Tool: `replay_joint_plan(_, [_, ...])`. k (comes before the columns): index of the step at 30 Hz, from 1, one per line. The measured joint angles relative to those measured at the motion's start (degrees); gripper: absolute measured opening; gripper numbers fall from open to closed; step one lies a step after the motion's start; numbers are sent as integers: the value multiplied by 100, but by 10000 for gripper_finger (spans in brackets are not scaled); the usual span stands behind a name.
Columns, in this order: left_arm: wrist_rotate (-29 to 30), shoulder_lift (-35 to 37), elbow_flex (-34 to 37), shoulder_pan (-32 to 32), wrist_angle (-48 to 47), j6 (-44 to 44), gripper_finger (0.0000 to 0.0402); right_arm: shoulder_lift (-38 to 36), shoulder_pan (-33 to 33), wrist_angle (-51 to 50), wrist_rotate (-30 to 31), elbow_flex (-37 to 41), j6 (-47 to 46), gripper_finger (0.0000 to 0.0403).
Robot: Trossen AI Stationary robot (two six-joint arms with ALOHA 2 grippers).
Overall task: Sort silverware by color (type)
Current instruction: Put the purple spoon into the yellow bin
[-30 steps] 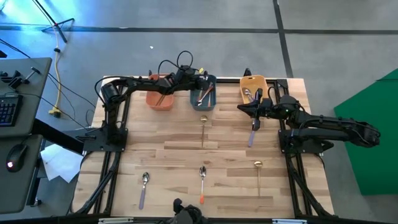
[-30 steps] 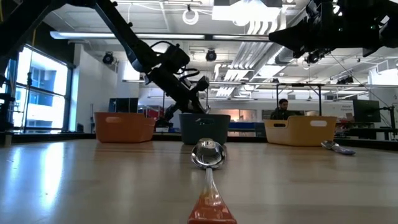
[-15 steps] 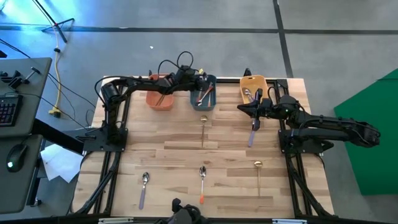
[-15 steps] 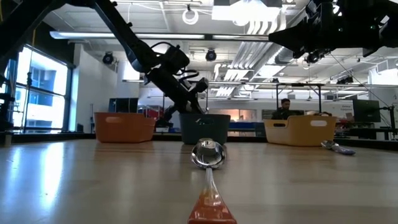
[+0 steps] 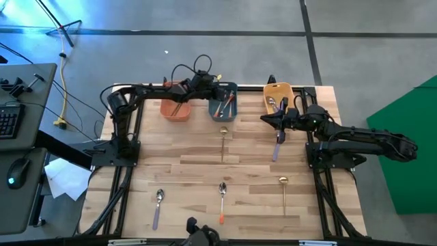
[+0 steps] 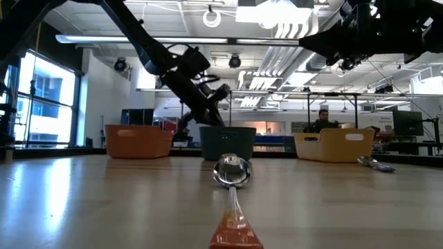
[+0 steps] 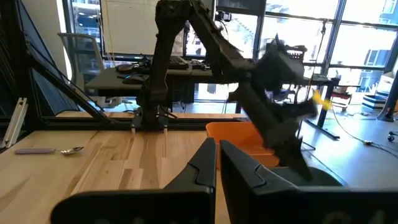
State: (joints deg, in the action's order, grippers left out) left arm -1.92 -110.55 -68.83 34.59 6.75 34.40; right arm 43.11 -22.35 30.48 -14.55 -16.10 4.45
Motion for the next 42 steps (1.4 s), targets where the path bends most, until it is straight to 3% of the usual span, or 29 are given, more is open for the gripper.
replay_joint_plan(3, [152,403,0,-90,-72,-397,20,-2,-3,-54,476,-10,-179,4])
replay_joint_plan(7, [775,1018,302,-477,90,-1489,12,0,4,-1292,1543,-396,-456,4])
replay_joint_plan(10, [1161,1431,919,-779,565,-1848,8,0,148,-2331,2144,-699,-734,6])
replay_joint_plan(17, [1171,2495,2582,-1416,2142,-1974,7,2,1000,-3684,3346,-896,-1680,54])
replay_joint_plan(24, [1543,3469,3715,-2134,2447,-2507,7,6,1865,-5201,3915,-896,-3733,128])
replay_joint_plan(29, [1819,4018,4292,-2500,2484,-2746,7,86,2476,-6406,4672,-898,-5377,139])
replay_joint_plan(35, [2174,4377,4808,-2616,2533,-2607,7,731,2885,-7187,4611,-898,-7452,138])
replay_joint_plan(42, [2211,4502,5155,-2616,2861,-2457,7,2032,2889,-7144,4249,-896,-8586,138])
